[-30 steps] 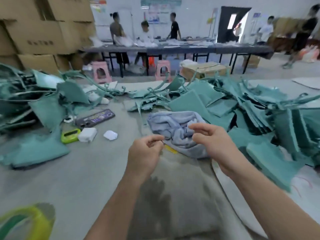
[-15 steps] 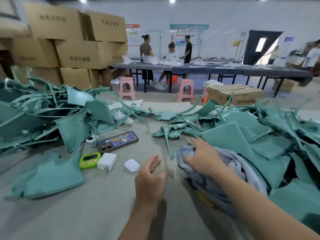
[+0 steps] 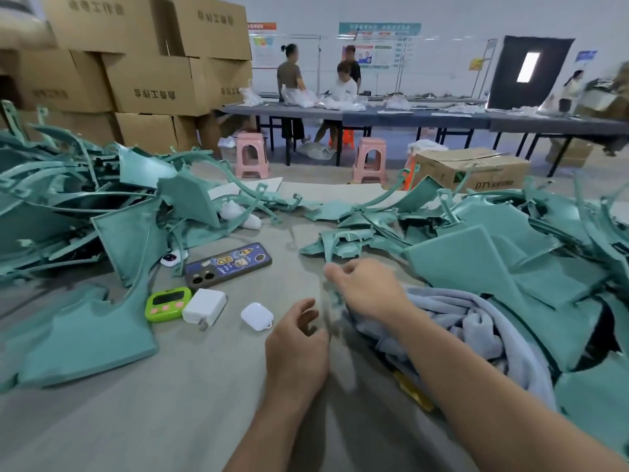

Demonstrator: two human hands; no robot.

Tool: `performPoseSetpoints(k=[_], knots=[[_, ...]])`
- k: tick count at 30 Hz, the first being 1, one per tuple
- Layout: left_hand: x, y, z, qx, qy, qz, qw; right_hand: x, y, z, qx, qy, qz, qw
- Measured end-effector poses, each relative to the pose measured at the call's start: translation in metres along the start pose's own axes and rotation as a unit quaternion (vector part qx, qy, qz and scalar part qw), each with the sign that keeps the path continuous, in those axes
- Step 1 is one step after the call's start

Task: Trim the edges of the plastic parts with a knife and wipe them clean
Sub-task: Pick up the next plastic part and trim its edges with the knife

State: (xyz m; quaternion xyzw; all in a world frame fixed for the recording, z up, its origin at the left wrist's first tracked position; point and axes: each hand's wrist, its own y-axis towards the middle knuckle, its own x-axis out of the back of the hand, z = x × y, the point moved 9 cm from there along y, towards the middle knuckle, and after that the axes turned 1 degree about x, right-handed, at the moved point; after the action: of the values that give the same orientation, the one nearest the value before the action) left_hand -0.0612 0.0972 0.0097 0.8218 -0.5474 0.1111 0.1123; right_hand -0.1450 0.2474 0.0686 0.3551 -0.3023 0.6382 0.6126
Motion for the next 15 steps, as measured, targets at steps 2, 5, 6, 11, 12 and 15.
performPoseSetpoints(k=[2, 5, 6, 11, 12, 15], knots=[[0.002, -0.001, -0.001, -0.003, -0.006, 0.006, 1.0, -0.011, 0.007, 0.0, -0.033, 0.015, 0.026, 0.999], [0.006, -0.002, -0.005, -0.012, -0.017, 0.017, 1.0, -0.016, 0.011, -0.005, -0.071, 0.06, 0.038, 0.995], [0.007, -0.001, -0.005, -0.012, -0.021, 0.017, 1.0, -0.016, 0.011, -0.005, -0.075, 0.073, 0.039, 0.994], [0.009, -0.003, -0.013, -0.03, -0.02, 0.009, 0.999, -0.032, 0.015, 0.003, -0.091, 0.064, 0.076, 0.991], [0.01, -0.005, -0.013, -0.035, -0.019, 0.011, 0.999, -0.037, 0.016, 0.005, -0.104, 0.081, 0.084, 0.988], [0.019, -0.006, -0.008, -0.032, -0.034, -0.004, 0.999, -0.044, 0.015, 0.008, -0.144, 0.273, 0.078, 0.948]])
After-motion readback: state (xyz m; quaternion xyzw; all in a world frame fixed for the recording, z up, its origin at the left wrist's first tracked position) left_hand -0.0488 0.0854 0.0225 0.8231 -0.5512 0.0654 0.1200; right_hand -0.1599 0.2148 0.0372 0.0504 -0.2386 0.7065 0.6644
